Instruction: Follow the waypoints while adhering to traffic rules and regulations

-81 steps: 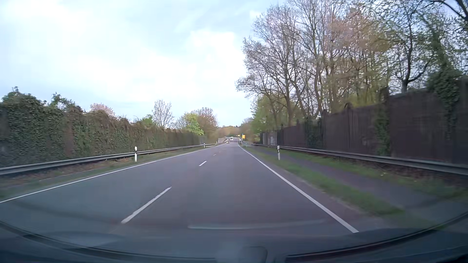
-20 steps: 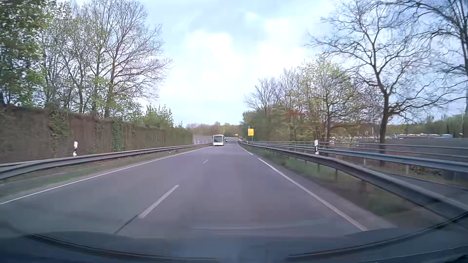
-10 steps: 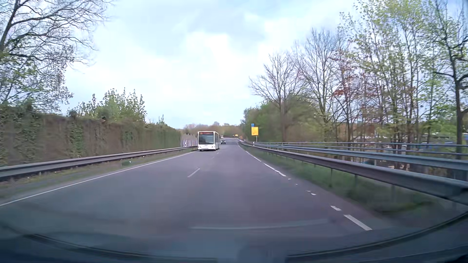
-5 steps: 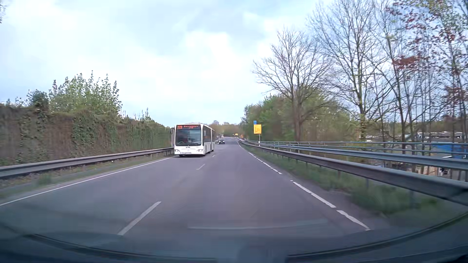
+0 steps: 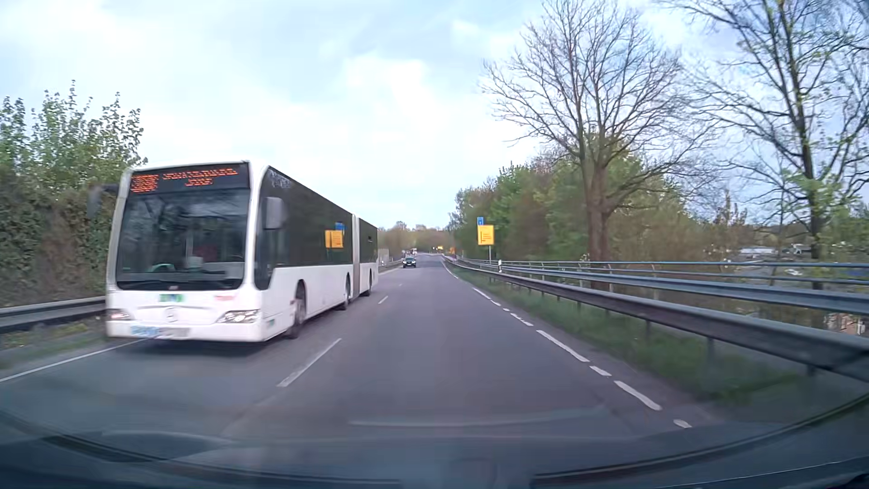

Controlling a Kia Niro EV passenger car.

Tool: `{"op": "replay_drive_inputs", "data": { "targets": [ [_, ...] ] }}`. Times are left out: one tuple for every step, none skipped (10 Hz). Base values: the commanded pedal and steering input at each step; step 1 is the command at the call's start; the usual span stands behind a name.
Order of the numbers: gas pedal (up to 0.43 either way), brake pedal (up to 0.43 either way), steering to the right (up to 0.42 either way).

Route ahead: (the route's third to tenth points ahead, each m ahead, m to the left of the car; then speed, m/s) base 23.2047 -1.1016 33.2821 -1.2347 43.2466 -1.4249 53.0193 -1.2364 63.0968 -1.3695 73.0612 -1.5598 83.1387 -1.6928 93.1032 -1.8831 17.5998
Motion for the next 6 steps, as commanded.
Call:
{"op": "replay_drive_inputs", "data": {
  "targets": [
    [0.059, 0.000, -0.003],
    [0.059, 0.000, -0.002],
    [0.059, 0.000, -0.003],
    [0.059, 0.000, -0.003],
    [0.059, 0.000, -0.002],
    [0.059, 0.000, -0.003]
  ]
}}
